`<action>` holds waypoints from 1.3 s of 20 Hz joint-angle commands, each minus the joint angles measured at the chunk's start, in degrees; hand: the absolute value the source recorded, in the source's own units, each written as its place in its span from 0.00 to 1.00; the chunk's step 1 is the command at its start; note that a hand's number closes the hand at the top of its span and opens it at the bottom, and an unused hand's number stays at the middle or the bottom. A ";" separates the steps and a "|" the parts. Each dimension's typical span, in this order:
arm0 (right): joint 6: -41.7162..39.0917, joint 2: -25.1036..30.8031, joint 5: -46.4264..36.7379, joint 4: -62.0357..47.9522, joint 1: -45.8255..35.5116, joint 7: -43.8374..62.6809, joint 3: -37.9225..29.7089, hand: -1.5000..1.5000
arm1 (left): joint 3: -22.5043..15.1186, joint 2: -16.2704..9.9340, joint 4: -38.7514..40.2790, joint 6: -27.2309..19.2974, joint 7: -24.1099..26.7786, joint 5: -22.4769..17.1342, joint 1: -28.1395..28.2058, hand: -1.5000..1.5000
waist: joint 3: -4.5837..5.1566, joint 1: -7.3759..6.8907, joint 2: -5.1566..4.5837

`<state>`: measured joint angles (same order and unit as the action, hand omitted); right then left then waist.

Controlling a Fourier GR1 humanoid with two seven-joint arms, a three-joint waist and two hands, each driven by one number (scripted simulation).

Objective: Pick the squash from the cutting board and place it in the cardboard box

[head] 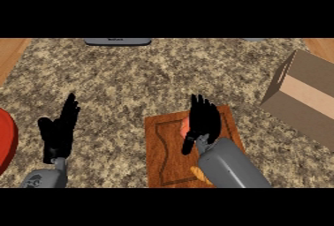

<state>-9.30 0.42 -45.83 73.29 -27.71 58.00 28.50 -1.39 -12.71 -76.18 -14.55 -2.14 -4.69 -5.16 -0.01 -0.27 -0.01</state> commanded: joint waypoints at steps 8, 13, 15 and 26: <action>4.90 0.11 -2.10 -7.78 -4.55 -8.82 -0.79 1.00 | 2.39 0.12 0.44 2.43 1.58 1.14 0.55 0.50 | 0.00 -0.10 -0.03; 11.92 -0.40 -5.97 -11.66 -3.61 -10.37 1.61 1.00 | 2.20 1.91 0.36 0.60 -1.42 2.80 -1.48 0.50 | 0.00 0.01 -0.02; 11.00 -0.40 -6.65 -8.03 -1.97 -8.68 2.50 1.00 | 3.14 1.31 0.05 3.23 0.35 1.93 0.50 0.50 | 0.01 0.07 0.03; 5.62 27.96 -4.80 36.37 33.62 -15.87 8.10 1.00 | 4.41 1.38 2.00 1.98 1.63 1.93 -0.06 0.50 | 0.05 1.67 0.27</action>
<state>-1.39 20.99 -50.62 98.66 -2.74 42.98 35.70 2.61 -11.50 -75.55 -12.72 -0.97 -2.84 -3.70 0.23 1.56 1.01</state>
